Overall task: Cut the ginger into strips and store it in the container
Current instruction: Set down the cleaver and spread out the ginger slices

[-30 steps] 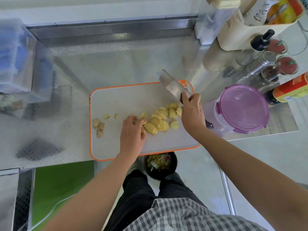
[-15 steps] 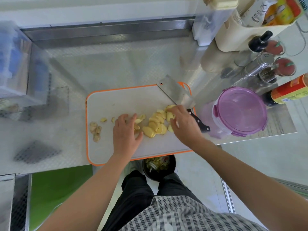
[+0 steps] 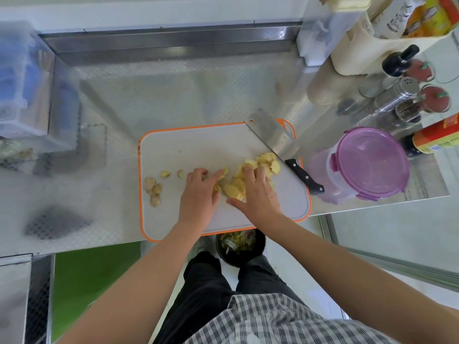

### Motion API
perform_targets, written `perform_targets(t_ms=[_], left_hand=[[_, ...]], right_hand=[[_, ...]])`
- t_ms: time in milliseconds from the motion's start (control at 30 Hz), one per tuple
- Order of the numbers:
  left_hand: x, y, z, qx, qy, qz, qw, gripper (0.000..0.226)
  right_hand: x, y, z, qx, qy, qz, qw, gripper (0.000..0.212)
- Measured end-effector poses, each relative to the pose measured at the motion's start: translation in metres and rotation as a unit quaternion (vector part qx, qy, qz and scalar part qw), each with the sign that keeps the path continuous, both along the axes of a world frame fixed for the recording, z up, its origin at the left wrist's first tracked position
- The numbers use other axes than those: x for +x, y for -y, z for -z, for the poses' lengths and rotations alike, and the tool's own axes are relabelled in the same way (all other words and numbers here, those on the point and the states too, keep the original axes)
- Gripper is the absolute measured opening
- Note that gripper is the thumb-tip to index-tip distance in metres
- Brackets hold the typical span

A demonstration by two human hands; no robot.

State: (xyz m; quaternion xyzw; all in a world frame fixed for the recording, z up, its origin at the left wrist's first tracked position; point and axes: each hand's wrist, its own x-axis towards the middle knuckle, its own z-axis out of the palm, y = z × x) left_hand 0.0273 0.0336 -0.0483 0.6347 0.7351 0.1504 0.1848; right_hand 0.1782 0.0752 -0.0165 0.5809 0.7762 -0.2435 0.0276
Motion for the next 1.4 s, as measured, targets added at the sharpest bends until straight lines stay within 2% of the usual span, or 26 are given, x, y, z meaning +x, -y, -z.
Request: perform_targets(t_ms=[167,367,533,633,733,800,900,967,1033,1100,1200,1300,1400], left_hand=[[-0.009,-0.003,0.001,0.004,0.003,-0.004,1.0,0.024],[-0.043,0.0,0.0,0.037,-0.004,-0.074,0.997,0.022],[-0.062,-0.008,-0.005,0.033,0.006,-0.119,0.992,0.031],[-0.062,-0.009,-0.004,0.007,0.002,-0.106,0.994,0.053],[-0.053,-0.009,-0.004,0.031,-0.064,-0.099,0.993,0.063],[-0.041,-0.013,-0.009,0.067,-0.065,-0.088,0.992,0.061],[-0.014,-0.028,-0.015,0.098,-0.009,0.002,0.995,0.048],[0.006,-0.039,-0.013,0.085,0.027,0.076,0.993,0.041],[0.025,-0.048,-0.01,0.039,0.04,0.12,0.991,0.048],[0.037,-0.055,-0.006,-0.01,0.023,0.132,0.991,0.057],[0.041,-0.062,-0.002,-0.015,0.002,0.144,0.989,0.061],[0.041,-0.07,-0.003,-0.034,0.005,0.156,0.987,0.056],[0.043,-0.07,-0.005,-0.037,0.012,0.15,0.988,0.045]], right_hand=[[-0.013,0.003,0.004,0.001,-0.057,0.028,0.998,0.05],[-0.034,-0.006,0.011,-0.014,-0.153,0.039,0.987,0.038],[-0.08,-0.022,0.015,-0.05,-0.224,0.093,0.969,0.039],[-0.087,-0.026,0.019,-0.067,-0.185,0.07,0.978,0.045],[-0.071,-0.025,0.015,-0.032,-0.207,0.042,0.977,0.046],[-0.047,-0.025,0.01,0.014,-0.226,0.053,0.973,0.039],[-0.002,-0.025,0.005,0.058,-0.19,0.108,0.974,0.026],[0.023,-0.022,0.007,0.045,-0.151,0.13,0.979,0.023],[0.037,-0.016,0.01,0.011,-0.131,0.127,0.983,0.026],[0.041,-0.012,0.011,-0.013,-0.118,0.102,0.988,0.034],[0.034,-0.011,0.011,-0.033,-0.085,0.076,0.993,0.048],[0.027,-0.015,0.011,-0.041,-0.058,0.081,0.994,0.045],[0.028,-0.019,0.013,-0.049,-0.076,0.096,0.991,0.041]])
